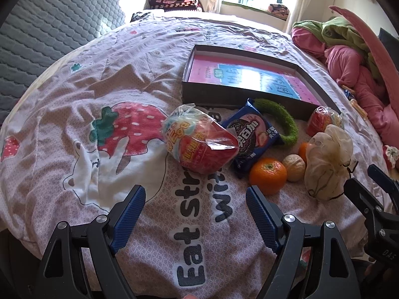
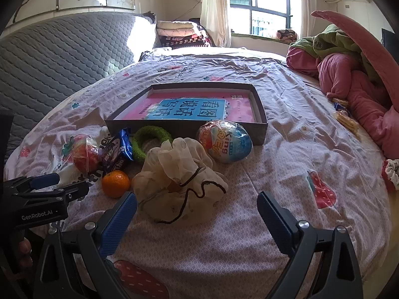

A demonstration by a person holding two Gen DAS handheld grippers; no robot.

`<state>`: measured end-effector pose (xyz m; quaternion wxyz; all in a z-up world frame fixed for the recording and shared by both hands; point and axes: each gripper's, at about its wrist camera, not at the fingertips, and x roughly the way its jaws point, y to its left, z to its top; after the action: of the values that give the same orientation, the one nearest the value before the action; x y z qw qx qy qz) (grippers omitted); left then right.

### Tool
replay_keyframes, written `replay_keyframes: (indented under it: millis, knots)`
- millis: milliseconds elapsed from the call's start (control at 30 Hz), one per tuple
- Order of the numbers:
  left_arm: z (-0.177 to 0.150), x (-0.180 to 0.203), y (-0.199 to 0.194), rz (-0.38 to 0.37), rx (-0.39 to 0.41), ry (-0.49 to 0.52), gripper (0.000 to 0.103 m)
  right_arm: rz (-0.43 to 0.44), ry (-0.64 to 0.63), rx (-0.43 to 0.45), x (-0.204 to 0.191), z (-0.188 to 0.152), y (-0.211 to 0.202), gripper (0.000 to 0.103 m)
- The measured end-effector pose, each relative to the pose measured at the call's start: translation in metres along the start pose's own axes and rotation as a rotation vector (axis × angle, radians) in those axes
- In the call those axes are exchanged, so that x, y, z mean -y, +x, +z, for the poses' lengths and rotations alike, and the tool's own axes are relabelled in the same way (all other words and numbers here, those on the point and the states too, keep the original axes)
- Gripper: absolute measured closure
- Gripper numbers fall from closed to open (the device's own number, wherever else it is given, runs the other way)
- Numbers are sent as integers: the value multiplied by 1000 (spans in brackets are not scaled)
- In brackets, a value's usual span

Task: Organize objects
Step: 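Move left tool to the red wrapped snack while right tool approaches the white mesh bag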

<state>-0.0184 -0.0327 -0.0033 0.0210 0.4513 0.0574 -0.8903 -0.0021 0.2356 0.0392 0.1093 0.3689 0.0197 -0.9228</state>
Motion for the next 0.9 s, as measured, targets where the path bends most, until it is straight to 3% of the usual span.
replay_keyframes:
  millis: [900]
  knots:
    - [34,8,27,64,9,-52,19,1,57,-37,2,14,30,6]
